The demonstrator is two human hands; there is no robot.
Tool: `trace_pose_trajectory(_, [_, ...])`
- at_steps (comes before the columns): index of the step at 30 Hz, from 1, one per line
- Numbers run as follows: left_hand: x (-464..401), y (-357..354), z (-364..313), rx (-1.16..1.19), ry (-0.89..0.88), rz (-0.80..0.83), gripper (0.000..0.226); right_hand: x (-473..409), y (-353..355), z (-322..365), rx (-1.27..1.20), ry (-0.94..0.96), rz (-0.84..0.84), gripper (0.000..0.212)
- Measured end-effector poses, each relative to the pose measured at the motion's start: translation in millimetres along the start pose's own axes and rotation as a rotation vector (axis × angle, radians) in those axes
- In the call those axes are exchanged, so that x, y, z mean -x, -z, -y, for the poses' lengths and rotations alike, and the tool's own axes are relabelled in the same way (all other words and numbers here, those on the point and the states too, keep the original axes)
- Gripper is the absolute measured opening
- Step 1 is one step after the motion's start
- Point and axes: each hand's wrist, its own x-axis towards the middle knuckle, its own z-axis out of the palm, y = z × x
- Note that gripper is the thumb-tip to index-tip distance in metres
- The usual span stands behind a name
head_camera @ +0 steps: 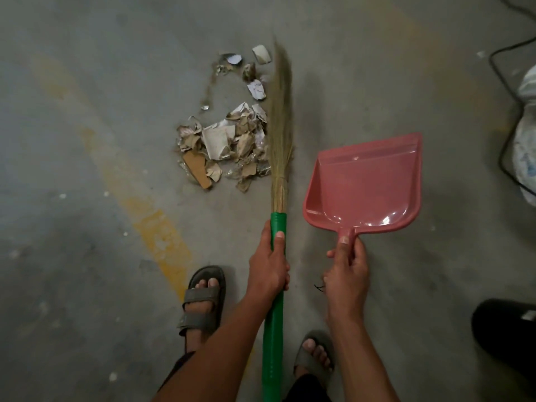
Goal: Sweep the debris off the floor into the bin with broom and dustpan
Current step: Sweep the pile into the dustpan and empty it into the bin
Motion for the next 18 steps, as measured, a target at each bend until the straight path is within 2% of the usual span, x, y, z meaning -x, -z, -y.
trace_pose_trajectory(4, [13, 0, 19, -0.105, -0.027, 0.073, 0.049, -2, 7, 1, 0.002, 0.016, -0.016, 0.025])
trace_pose_trajectory(8, [7, 7, 45, -0.232, 0.056, 0.154, 0.052, -5, 11, -5, 0.010, 0.005, -0.049, 0.036])
trace_pose_trajectory(13, [-16, 36, 61, -0.381, 0.081, 0.035, 0.058, -6, 11, -17, 0.047, 0.006, -0.069, 0.053])
trace_pose_trajectory(18, [-8, 57, 47, -0.406, -0.004, -0.032, 0.059, 3, 12, -20, 0.077, 0.002, -0.051, 0.039])
